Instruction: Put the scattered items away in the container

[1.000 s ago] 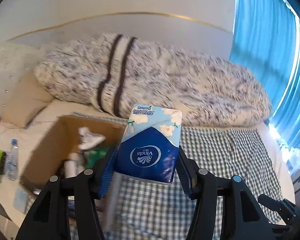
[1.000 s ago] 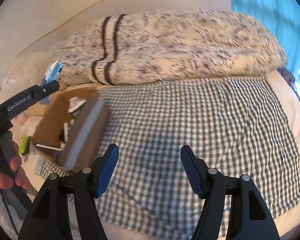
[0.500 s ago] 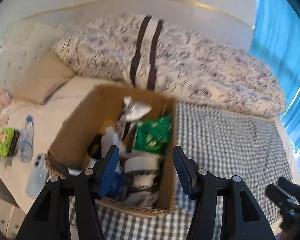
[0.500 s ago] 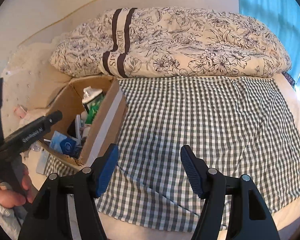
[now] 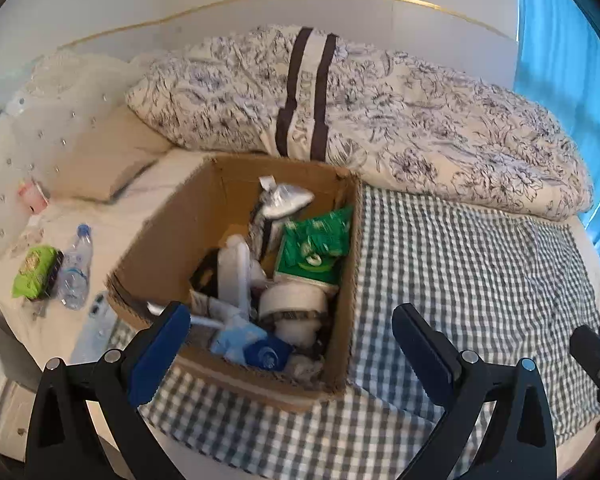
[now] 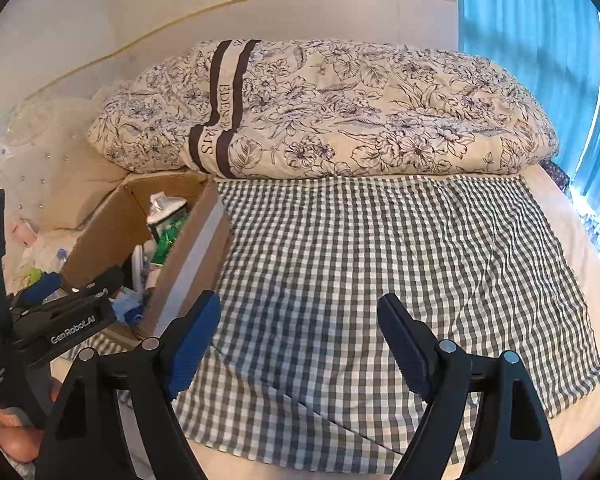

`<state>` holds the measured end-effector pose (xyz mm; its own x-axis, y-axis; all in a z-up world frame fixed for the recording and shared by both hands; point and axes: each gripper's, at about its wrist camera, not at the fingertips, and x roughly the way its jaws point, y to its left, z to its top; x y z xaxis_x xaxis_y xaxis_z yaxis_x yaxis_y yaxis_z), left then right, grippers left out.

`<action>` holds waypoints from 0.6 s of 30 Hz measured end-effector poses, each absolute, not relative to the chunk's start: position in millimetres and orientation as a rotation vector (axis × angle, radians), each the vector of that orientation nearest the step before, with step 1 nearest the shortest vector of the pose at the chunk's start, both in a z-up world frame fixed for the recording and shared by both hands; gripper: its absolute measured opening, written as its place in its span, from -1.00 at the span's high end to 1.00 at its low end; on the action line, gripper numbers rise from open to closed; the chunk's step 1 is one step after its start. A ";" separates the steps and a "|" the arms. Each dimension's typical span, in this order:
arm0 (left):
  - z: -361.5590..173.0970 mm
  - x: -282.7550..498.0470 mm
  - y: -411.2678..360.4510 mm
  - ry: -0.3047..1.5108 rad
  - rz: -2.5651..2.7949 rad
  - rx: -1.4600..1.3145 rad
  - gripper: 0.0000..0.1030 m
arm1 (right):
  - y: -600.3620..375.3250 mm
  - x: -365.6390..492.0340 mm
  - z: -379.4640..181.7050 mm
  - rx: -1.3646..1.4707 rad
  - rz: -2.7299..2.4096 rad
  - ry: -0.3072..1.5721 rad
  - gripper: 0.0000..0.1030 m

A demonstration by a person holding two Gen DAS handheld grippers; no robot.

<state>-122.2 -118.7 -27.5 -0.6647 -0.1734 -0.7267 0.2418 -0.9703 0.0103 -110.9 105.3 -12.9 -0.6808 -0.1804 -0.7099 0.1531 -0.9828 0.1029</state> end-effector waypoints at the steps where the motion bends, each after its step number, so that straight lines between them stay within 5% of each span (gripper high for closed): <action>1: -29.4 -120.8 -117.2 0.131 -2.678 1.157 -1.00 | 106.6 -110.8 -16.4 1.165 -2.723 -0.055 -0.57; 18: -23.6 -111.5 -117.7 0.138 -2.699 1.121 -1.00 | 108.5 -106.1 -34.0 1.222 -2.726 -0.069 -0.57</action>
<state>-111.5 -117.7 -23.6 -0.6866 -0.1622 -0.7087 0.2335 -0.9723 -0.0038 -106.1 108.5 -34.0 -0.6558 -0.1579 -0.7382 0.1205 -0.9872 0.1041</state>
